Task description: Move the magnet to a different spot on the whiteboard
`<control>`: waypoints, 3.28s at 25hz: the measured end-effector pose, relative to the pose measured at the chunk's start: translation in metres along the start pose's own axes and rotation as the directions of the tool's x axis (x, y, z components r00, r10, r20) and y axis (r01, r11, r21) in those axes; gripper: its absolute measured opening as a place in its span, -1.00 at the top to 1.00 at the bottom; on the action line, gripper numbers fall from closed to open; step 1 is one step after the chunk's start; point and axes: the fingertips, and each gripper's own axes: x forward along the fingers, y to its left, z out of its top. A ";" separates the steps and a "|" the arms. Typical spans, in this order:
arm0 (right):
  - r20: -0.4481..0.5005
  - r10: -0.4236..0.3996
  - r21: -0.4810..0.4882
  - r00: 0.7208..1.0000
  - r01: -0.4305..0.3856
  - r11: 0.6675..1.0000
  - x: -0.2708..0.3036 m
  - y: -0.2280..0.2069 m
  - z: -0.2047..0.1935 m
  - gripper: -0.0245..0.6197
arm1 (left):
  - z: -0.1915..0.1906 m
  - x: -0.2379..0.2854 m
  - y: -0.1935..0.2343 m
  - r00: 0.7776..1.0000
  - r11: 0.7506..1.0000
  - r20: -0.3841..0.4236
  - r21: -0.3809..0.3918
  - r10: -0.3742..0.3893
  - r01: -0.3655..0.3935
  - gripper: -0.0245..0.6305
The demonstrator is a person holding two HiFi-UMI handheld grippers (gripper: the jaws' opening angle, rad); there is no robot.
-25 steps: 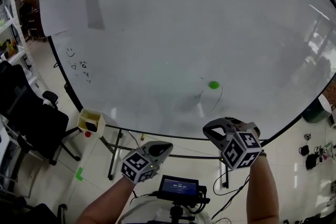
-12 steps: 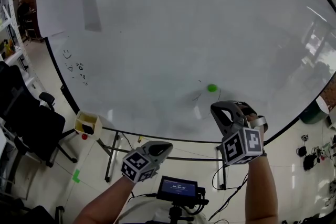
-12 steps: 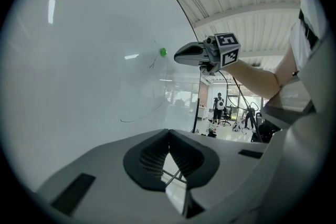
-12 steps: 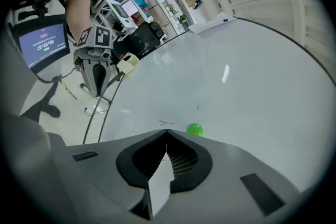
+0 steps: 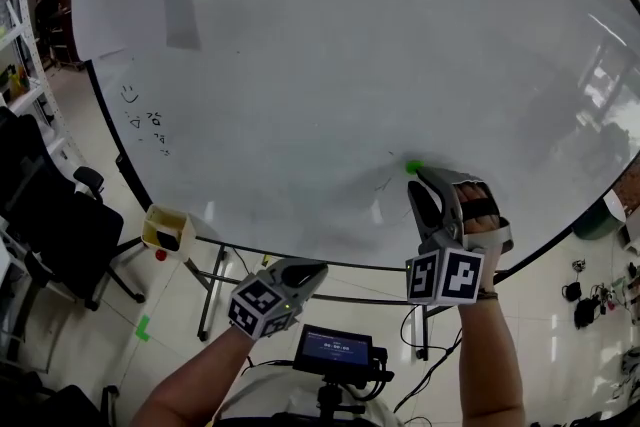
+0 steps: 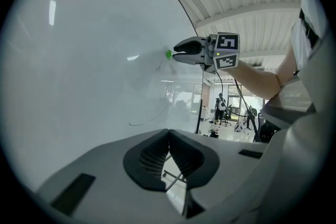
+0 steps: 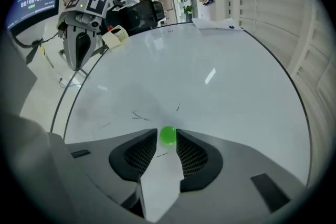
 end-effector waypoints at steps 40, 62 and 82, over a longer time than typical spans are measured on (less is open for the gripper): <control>-0.149 -0.108 0.013 0.983 0.111 0.994 0.021 -0.002 -0.005 0.47 | 0.002 -0.015 0.003 1.000 1.000 0.010 0.005 0.019 -0.019 0.82; -0.158 -0.119 -0.005 0.980 0.120 0.993 0.016 -0.005 -0.008 0.47 | -0.003 -0.018 0.003 1.000 1.000 -0.002 0.007 0.022 -0.022 0.82; -0.134 -0.046 -0.072 0.990 0.037 0.997 0.011 0.015 -0.015 0.47 | -0.005 -0.002 -0.009 1.000 1.000 -0.025 0.017 0.005 -0.005 0.82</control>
